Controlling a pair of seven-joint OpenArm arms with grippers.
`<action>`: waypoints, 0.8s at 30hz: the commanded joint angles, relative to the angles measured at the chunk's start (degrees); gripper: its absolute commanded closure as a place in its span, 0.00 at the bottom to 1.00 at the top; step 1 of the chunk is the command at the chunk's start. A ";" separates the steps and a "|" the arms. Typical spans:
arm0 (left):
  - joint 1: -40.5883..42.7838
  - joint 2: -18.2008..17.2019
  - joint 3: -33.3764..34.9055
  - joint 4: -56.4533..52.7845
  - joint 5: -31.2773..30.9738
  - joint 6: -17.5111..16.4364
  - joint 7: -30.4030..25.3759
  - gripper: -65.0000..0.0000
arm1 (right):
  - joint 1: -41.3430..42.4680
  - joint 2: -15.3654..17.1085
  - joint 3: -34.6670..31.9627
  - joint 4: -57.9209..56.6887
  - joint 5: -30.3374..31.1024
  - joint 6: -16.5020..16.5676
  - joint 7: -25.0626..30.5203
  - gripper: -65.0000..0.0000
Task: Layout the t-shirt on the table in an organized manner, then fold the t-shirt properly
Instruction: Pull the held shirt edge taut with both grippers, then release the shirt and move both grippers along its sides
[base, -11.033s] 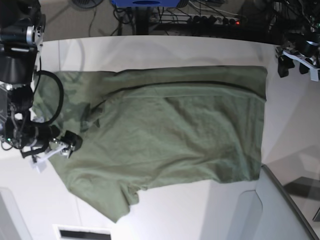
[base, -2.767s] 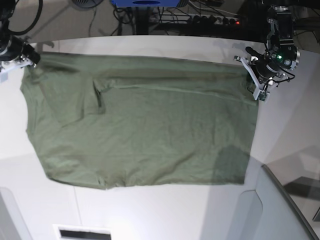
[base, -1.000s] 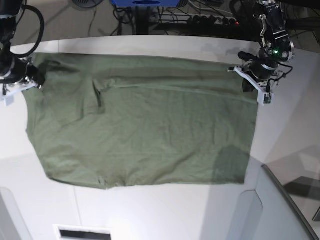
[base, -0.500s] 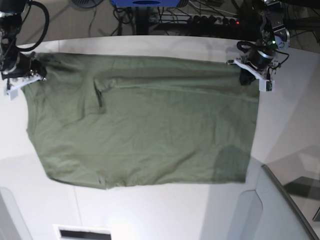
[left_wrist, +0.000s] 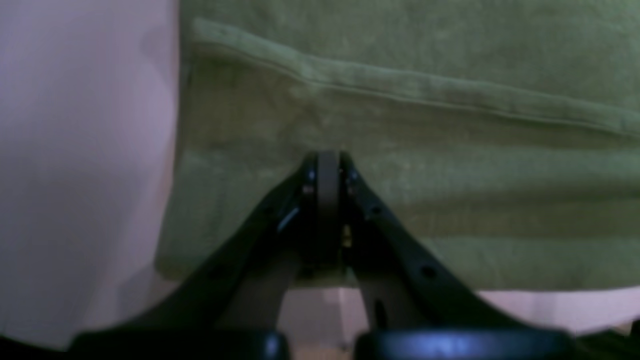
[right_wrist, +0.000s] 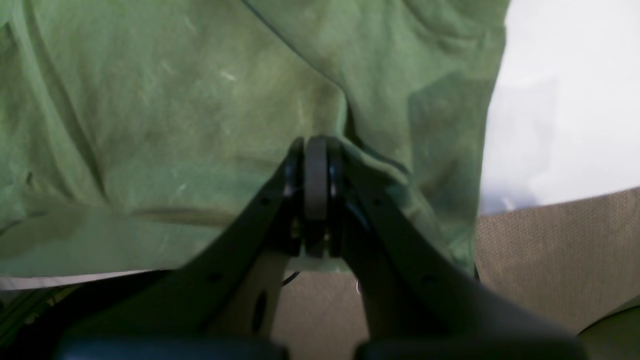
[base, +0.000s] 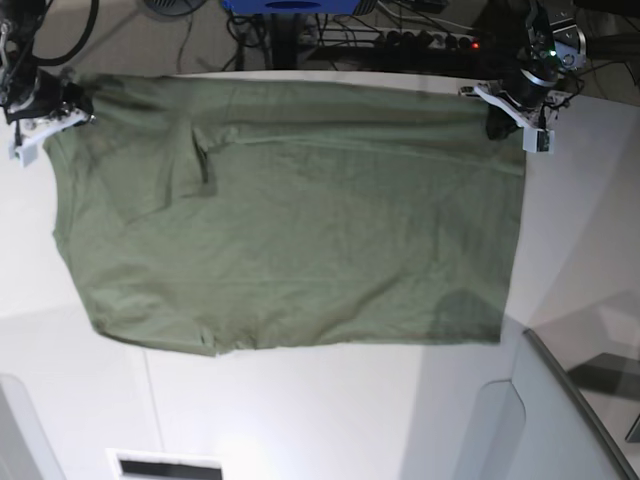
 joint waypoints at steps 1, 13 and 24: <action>1.75 -0.34 -0.14 1.01 1.66 0.68 3.27 1.00 | -0.11 0.70 0.47 0.88 -0.15 -0.05 -0.17 1.00; -8.97 -2.36 -4.45 11.91 1.84 0.68 13.02 1.00 | 8.24 3.86 0.03 11.07 -0.33 -0.40 -0.61 1.00; -23.21 -3.68 -3.92 8.84 1.84 0.68 19.35 1.00 | 44.46 12.13 -19.66 -29.37 -6.75 -0.14 7.83 0.03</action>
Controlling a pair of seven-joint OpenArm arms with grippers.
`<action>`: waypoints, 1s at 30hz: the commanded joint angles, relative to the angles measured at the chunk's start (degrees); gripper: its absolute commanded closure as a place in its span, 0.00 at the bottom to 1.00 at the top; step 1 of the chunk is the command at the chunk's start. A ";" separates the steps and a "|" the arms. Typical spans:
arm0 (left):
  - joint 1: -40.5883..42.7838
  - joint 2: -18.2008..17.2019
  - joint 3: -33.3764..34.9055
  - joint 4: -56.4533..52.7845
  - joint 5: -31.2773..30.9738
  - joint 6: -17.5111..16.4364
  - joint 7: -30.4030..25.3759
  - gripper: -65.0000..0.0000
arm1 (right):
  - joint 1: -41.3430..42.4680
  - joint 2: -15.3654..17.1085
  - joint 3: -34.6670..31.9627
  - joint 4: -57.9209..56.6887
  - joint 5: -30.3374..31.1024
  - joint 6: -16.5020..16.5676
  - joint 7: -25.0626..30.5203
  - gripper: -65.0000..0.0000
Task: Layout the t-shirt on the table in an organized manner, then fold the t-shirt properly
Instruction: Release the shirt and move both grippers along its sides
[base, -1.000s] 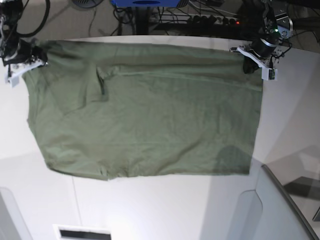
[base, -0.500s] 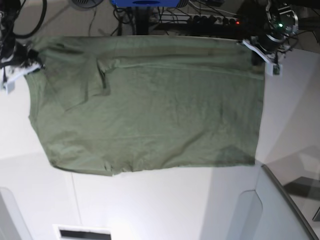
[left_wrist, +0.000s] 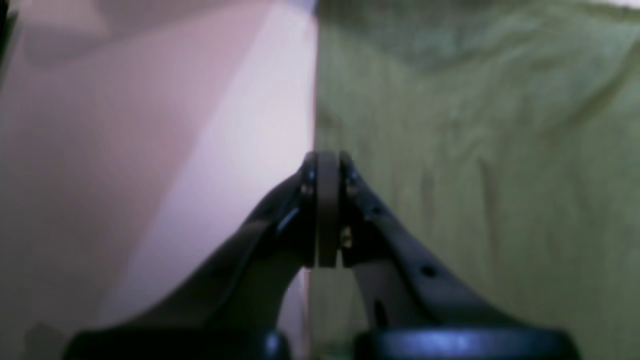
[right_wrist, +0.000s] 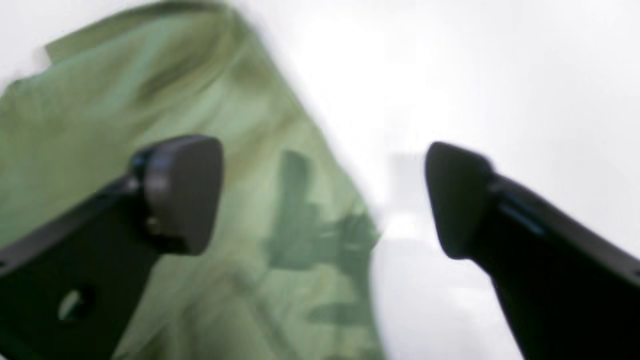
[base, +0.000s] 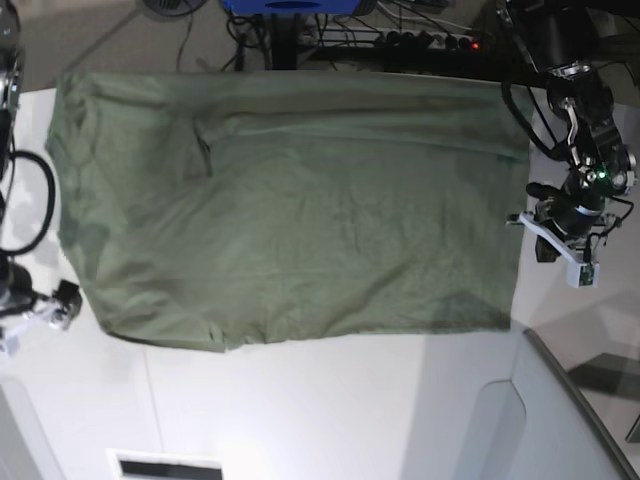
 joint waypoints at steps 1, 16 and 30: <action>0.07 -0.71 -0.25 1.08 -0.30 0.25 -0.54 1.00 | 2.49 0.61 -1.77 -2.59 -0.52 0.26 2.89 0.02; 6.04 -3.61 -0.86 0.55 -0.39 0.25 -0.97 1.00 | 5.21 -3.00 -11.62 -20.26 -1.58 0.34 18.18 0.19; 5.43 -3.17 -0.25 0.02 -0.30 0.25 -0.97 1.00 | 5.12 -2.64 -11.36 -18.94 -1.58 0.08 17.74 1.00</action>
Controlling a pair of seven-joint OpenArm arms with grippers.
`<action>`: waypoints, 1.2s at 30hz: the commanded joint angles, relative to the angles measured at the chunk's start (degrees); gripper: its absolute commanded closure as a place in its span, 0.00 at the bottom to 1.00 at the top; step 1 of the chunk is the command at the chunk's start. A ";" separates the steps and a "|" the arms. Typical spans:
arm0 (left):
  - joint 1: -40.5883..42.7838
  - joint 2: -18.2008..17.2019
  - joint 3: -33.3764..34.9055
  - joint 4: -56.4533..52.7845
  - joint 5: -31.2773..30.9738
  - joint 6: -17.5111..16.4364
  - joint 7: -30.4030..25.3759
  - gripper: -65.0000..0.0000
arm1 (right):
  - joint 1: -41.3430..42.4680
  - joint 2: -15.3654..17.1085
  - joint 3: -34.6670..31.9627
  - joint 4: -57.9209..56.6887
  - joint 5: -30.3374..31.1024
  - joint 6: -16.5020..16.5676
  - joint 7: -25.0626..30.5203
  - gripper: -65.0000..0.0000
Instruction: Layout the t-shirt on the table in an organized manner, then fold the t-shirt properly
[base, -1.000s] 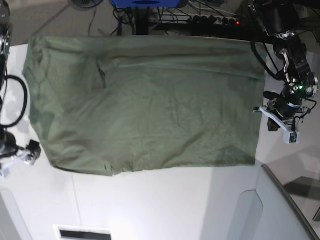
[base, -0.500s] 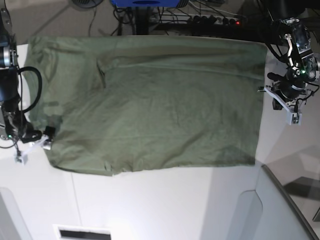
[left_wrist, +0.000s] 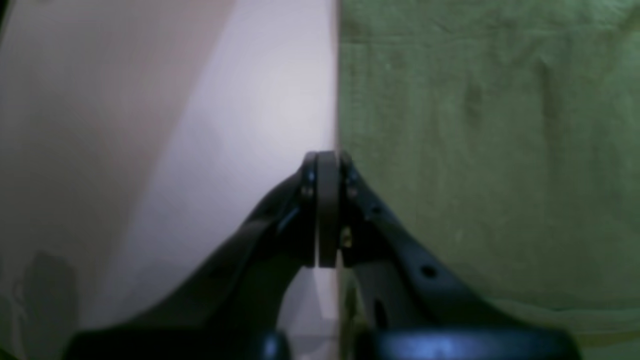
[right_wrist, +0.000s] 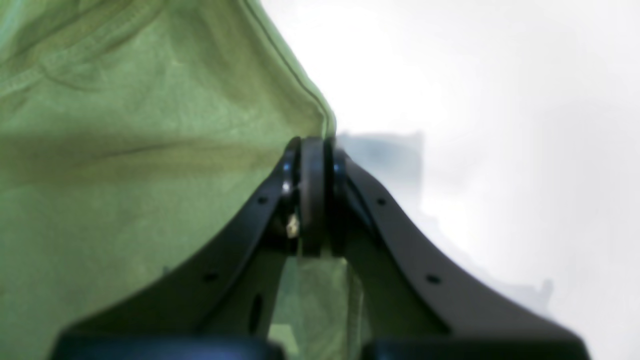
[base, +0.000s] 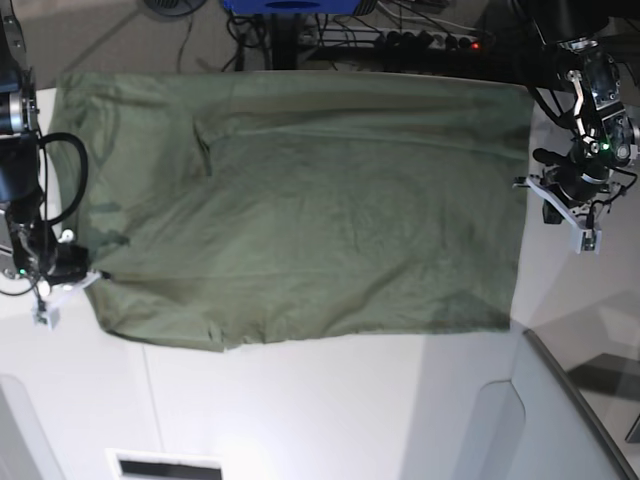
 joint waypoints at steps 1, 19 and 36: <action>-0.63 -0.74 0.10 0.35 -0.39 0.27 -1.17 1.00 | 0.73 1.09 0.34 2.03 -0.11 0.10 -0.18 1.00; -6.25 2.51 9.60 -13.63 -0.39 0.36 -6.97 1.00 | -23.54 -1.46 17.22 50.91 0.15 -0.07 -26.73 1.00; -8.27 1.45 9.33 -14.24 -0.39 0.36 -6.97 1.00 | -29.87 -9.10 24.25 62.07 -0.20 0.01 -41.15 0.21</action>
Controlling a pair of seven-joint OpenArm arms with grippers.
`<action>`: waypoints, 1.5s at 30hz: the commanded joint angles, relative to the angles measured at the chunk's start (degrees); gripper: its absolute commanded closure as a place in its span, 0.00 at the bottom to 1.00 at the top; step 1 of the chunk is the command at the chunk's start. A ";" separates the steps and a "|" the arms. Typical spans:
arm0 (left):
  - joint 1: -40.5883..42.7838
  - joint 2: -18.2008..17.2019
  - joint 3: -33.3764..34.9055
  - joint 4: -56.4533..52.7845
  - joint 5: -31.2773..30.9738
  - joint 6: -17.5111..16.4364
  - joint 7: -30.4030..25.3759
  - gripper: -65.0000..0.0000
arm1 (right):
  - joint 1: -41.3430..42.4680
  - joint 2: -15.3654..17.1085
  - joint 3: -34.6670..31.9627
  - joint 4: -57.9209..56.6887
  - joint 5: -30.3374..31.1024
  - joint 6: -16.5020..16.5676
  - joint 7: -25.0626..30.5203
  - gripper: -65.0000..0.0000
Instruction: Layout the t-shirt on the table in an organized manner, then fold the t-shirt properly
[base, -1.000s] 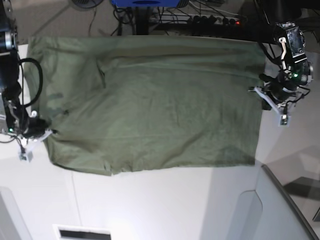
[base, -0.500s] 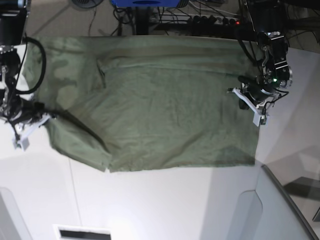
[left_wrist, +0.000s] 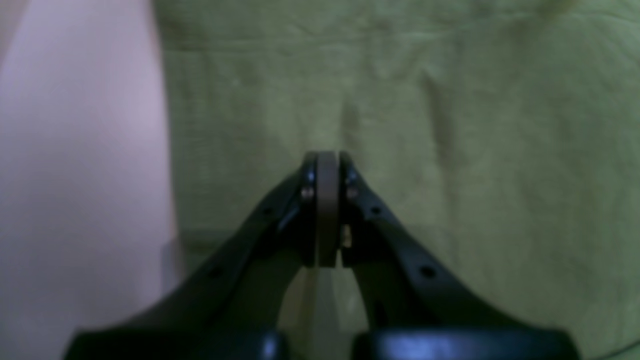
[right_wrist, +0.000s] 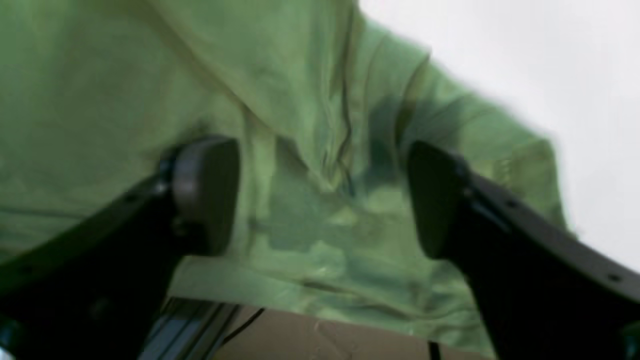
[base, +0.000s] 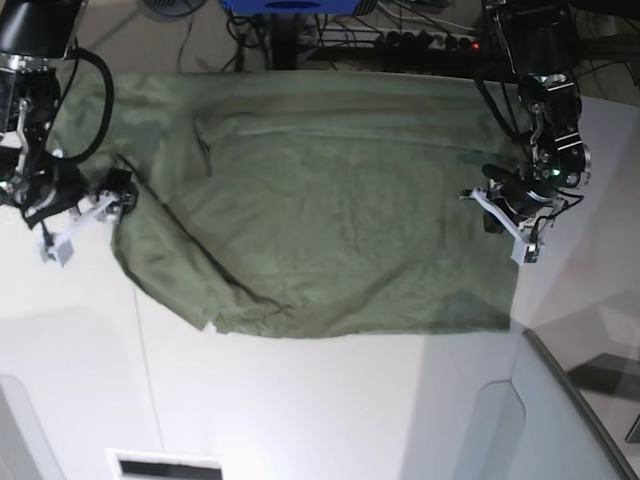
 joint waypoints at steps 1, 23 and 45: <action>-0.69 -0.80 -0.33 0.79 -0.61 -0.12 -1.12 1.00 | 1.13 1.72 0.18 3.20 0.67 0.32 1.10 0.22; 1.86 -2.20 -0.77 0.88 -0.70 -0.12 -1.20 1.00 | 32.86 7.35 -30.23 -45.68 0.67 0.32 23.87 0.45; 1.60 -2.20 -0.77 0.79 -0.70 -0.12 -1.20 1.00 | 33.39 7.61 -26.28 -44.36 0.67 0.23 23.52 1.00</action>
